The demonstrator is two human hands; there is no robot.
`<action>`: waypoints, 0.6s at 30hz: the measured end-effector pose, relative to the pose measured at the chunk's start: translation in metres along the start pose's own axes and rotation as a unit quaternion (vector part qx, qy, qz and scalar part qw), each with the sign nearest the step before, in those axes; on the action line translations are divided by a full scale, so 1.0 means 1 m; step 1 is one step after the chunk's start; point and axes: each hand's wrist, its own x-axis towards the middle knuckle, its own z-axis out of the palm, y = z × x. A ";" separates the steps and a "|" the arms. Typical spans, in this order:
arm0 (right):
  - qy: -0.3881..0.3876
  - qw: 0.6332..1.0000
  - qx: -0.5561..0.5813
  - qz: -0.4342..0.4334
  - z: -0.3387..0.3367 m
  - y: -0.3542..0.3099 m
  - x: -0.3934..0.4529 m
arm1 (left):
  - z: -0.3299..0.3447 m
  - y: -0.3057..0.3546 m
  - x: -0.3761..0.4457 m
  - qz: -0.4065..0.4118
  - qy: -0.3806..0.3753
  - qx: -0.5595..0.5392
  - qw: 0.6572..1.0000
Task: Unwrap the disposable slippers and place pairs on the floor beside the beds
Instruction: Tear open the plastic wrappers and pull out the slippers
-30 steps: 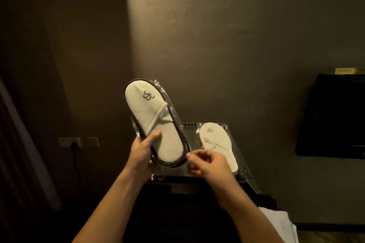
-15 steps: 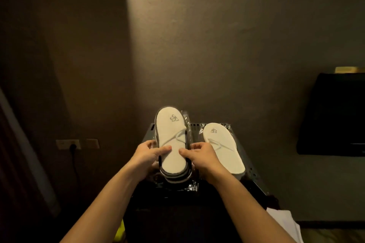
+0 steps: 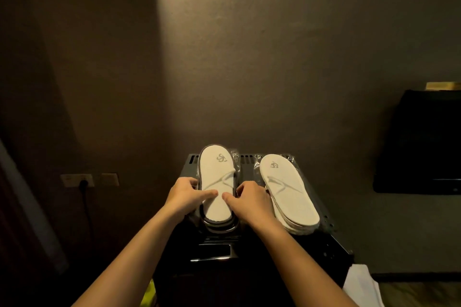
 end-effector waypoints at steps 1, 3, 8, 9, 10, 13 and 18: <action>0.000 1.000 -0.004 0.001 0.002 0.000 0.002 | 0.001 0.001 -0.001 0.008 0.007 0.010 1.000; -0.003 1.000 -0.001 0.008 0.006 0.001 0.005 | 0.001 0.000 0.001 0.013 0.018 0.036 0.999; 0.011 1.000 -0.004 -0.004 0.013 -0.003 0.008 | 0.003 -0.002 0.013 0.014 0.014 0.083 0.996; 0.003 1.000 -0.006 -0.006 0.014 -0.004 0.008 | 0.002 -0.003 0.014 0.011 0.007 0.090 0.996; -0.010 1.000 -0.010 -0.011 0.011 -0.004 0.008 | 0.001 -0.003 0.015 0.006 0.001 0.095 0.995; -0.027 0.999 0.010 -0.037 -0.014 -0.002 0.004 | -0.005 0.001 0.007 0.039 0.053 0.151 0.986; 0.143 0.985 0.092 -0.016 -0.108 0.047 -0.001 | 0.009 0.033 -0.039 0.254 0.142 0.011 0.957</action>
